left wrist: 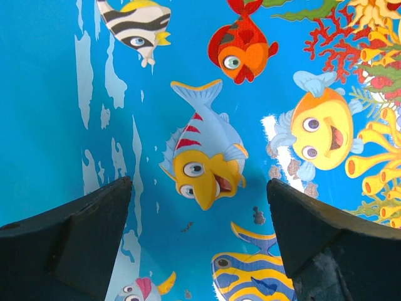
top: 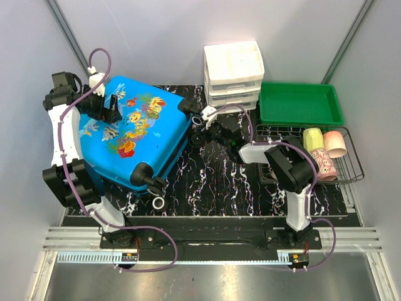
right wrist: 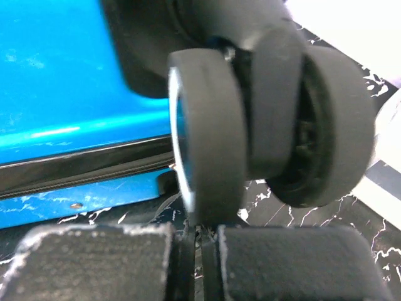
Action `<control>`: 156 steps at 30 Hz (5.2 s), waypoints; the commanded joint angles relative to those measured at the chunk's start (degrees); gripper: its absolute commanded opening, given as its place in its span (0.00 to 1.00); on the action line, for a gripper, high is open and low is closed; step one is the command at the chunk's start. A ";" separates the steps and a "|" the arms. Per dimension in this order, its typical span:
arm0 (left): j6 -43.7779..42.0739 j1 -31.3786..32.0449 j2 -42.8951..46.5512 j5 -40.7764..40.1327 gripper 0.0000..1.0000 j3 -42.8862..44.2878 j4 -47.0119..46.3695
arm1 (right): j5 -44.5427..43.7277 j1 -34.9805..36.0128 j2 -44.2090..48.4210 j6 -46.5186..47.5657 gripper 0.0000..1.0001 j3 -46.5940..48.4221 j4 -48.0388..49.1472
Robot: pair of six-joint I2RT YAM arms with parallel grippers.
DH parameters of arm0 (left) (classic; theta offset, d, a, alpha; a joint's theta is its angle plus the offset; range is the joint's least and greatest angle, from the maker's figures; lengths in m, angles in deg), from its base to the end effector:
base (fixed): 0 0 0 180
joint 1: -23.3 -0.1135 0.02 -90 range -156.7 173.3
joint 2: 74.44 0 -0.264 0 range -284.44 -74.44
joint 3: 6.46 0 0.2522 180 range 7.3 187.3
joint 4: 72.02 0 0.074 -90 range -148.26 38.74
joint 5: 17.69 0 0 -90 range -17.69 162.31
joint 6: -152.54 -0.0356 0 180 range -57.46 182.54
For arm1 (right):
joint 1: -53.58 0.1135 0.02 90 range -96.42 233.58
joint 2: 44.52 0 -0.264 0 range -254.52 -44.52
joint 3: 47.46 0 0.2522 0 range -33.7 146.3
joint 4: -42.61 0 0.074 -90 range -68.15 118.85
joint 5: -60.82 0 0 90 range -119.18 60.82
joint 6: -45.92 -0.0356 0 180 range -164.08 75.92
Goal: Open, take out, and arrange the luggage
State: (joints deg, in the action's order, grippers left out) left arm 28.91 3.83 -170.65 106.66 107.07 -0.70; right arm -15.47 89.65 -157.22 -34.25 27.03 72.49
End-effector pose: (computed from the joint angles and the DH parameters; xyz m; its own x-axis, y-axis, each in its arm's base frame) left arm 0.3368 0.0978 0.3674 -0.6143 0.2678 -0.7422 0.4537 0.8895 -0.0546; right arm 0.3406 0.2585 0.1853 0.0146 -0.1945 -0.9808 -0.7704 0.6231 -0.1351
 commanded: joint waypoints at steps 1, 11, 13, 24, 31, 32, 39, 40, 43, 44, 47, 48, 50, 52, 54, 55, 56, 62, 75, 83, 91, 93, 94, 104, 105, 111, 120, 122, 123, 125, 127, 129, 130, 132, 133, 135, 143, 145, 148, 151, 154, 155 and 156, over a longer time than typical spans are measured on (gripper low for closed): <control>0.41 -0.66 -5.22 -6.13 0.94 -2.03 10.03 | -5.19 -4.87 -1.99 0.73 0.00 3.08 10.49; -1.35 -0.75 -10.49 -6.58 0.94 3.84 13.54 | 6.73 -11.81 -9.89 -8.85 0.00 7.03 21.22; -1.62 -0.75 -11.28 -6.14 0.94 5.17 14.77 | 10.35 -12.69 -11.21 -11.30 0.00 9.40 22.01; -1.18 -0.49 -15.15 -7.19 0.94 9.22 16.53 | 24.07 -13.75 -22.55 -21.41 0.00 23.01 27.29; 0.40 -0.22 -16.56 -8.42 0.93 8.60 15.74 | 23.30 -13.84 -28.18 -20.38 0.00 30.41 28.52; 0.93 -0.14 -16.56 -8.51 0.93 8.60 15.48 | 21.37 -13.84 -28.53 -18.89 0.00 30.50 29.83; 1.99 0.30 -18.23 -8.95 0.93 10.97 14.95 | 16.51 -14.71 -27.47 -6.39 0.00 31.46 26.76; 2.07 0.48 -18.49 -9.03 0.94 11.24 14.95 | 17.22 -15.24 -28.26 -7.18 0.00 32.42 27.29; 2.34 0.92 -19.37 -9.38 0.93 12.12 15.04 | 17.31 -15.33 -31.78 -9.47 0.00 36.99 28.78; 2.42 0.92 -19.55 -9.56 0.93 12.21 15.12 | 17.22 -15.25 -33.53 -11.39 0.00 38.31 30.00; 2.43 1.18 -19.90 -9.82 0.93 12.03 15.13 | 12.33 -13.59 -35.56 -10.36 0.00 41.48 32.12; 2.51 1.27 -19.99 -9.74 0.93 11.94 15.04 | 11.69 -13.23 -35.91 -10.18 0.00 42.53 32.12; 2.78 1.53 -20.25 -9.82 0.93 11.59 15.12 | 9.77 -12.79 -37.14 -10.09 0.00 43.85 32.73; 2.78 1.62 -20.25 -10.09 0.93 11.42 14.95 | 6.08 -11.12 -38.11 -5.62 0.00 45.52 33.26; 2.95 1.71 -20.16 -10.26 0.93 11.06 14.69 | 1.32 -9.89 -39.43 -3.07 0.00 47.54 33.44; 2.95 1.71 -20.25 -10.27 0.93 11.06 14.69 | 1.05 -9.80 -39.69 -3.23 0.00 48.07 33.53; 3.04 1.71 -20.34 -10.18 0.93 11.15 14.60 | 0.88 -9.71 -39.96 -3.41 0.00 48.43 33.44; 0.68 2.50 -18.07 -7.20 0.94 13.43 16.09 | 9.36 -9.44 -36.73 -7.19 0.00 42.73 38.17; -2.06 49.04 1.02 -14.04 0.94 6.07 8.31 | 17.13 -9.44 -30.29 -6.75 0.00 32.79 35.12; -4.96 53.57 -6.72 -20.01 0.88 6.59 8.20 | 19.16 -10.50 -29.42 -6.48 0.02 30.17 34.50; -4.59 54.88 -6.19 -29.51 0.81 -3.59 4.66 | 19.33 -13.31 -20.21 -9.47 0.30 17.24 34.41; -6.70 56.02 -3.75 -28.91 0.79 -6.67 6.42 | 19.51 -13.75 -17.82 -11.04 0.38 12.94 34.15; -8.72 56.03 -2.60 -28.20 0.78 -10.52 7.12 | 20.03 -14.01 -15.12 -11.32 0.42 11.44 33.28; -13.75 56.03 17.69 -24.94 0.77 -33.93 14.34 | 27.32 -18.76 10.91 -14.57 0.85 -3.51 5.35; -13.66 56.11 18.67 -24.51 0.77 -34.72 14.60 | 28.20 -18.85 12.58 -13.70 0.87 -3.34 1.58; -15.07 56.11 29.55 -22.57 0.78 -40.25 20.04 | 34.35 -18.94 16.03 -13.68 0.86 5.44 -20.15; 3.63 33.76 31.00 -13.37 0.99 -12.02 14.43 | 30.76 -15.60 5.32 -19.21 0.86 26.97 -39.94; 9.96 26.02 28.80 -11.77 0.99 -8.29 13.20 | 32.69 -15.16 2.15 -22.74 0.98 32.24 -42.31; 12.07 24.23 28.36 -12.72 0.99 -7.14 12.76 | 32.86 -13.94 1.09 -22.74 1.00 33.74 -43.28; 16.92 19.58 28.18 -12.47 0.99 -7.48 12.40 | 32.34 -12.18 0.91 -18.98 1.00 36.47 -49.07; 20.94 14.83 29.22 -9.83 0.99 -10.63 11.62 | 29.64 -9.10 1.43 -12.77 1.00 37.61 -54.50; 22.81 9.99 31.60 -9.04 0.99 -14.31 10.29 | 27.17 -7.26 1.61 -9.14 1.00 38.23 -58.21; 24.21 8.49 32.39 -9.04 0.99 -15.55 10.03 | 24.37 -5.94 1.52 -6.16 1.00 38.58 -60.58; 25.80 3.84 33.89 -8.51 0.99 -18.71 10.55 | 22.07 -4.88 0.83 -4.03 1.00 39.02 -62.44; 26.85 2.17 34.24 -8.07 0.99 -19.77 11.51 | 19.62 -3.57 0.30 -1.67 1.00 40.42 -64.62; 26.78 -2.67 35.20 -6.59 0.99 -22.40 12.48 | 17.06 -2.77 -1.89 -0.07 0.99 42.45 -67.97; 27.74 -13.93 35.91 -8.85 0.99 -26.64 11.43 | 10.55 -0.57 -6.65 5.11 0.92 49.04 -72.20; 27.83 -14.11 34.25 -10.09 0.99 -26.73 11.17 | 8.09 -0.39 -7.09 5.64 0.96 49.92 -72.64; 27.74 -15.60 31.18 -10.70 0.99 -27.34 10.91 | 9.91 -0.39 -7.70 5.99 0.66 52.11 -74.74; 26.60 -17.70 28.97 -6.94 0.99 -27.43 10.91 | 12.20 -0.39 -6.83 5.64 0.13 51.60 -76.15; 23.70 -18.42 25.90 0.62 0.99 -27.69 10.38 | 14.93 -0.22 -3.85 4.51 0.00 47.30 -75.81; 23.00 -18.33 23.89 3.85 0.99 -27.52 10.03 | 15.37 -0.04 -1.66 3.81 0.00 45.64 -75.46; 21.86 -18.42 22.91 5.28 0.99 -27.26 9.68 | 15.81 0.31 -0.25 2.32 0.00 41.44 -74.15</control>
State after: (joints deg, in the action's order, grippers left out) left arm 55.23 -14.66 -143.02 103.95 80.05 11.56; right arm -4.47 88.82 -165.00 -30.16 74.94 -0.95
